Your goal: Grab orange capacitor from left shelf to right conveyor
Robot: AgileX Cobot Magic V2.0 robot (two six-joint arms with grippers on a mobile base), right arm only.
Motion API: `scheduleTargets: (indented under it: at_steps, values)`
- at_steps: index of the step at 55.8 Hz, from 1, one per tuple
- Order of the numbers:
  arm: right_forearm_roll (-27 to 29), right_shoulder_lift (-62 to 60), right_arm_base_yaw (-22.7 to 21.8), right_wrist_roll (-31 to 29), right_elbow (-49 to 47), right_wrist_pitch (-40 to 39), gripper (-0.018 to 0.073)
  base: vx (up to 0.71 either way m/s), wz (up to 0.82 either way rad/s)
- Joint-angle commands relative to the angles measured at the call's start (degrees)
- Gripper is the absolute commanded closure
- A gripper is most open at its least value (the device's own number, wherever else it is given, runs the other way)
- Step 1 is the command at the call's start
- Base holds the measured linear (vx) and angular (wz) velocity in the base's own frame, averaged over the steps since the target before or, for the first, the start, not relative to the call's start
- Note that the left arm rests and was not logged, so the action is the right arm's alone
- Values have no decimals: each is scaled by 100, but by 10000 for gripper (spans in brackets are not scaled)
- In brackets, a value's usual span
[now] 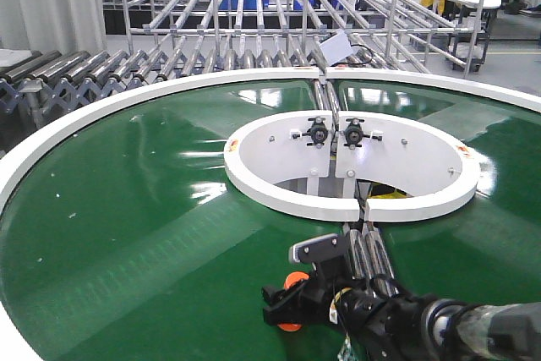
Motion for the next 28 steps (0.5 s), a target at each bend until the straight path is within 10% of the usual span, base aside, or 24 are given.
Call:
scheduleTargets:
  at_steps: [1, 28]
  values:
    - [-159, -705, -19, -11, -152, -508, -34, 0, 0]
    - [-850, -3745, -20, 112, 493, -131, -34, 0, 0]
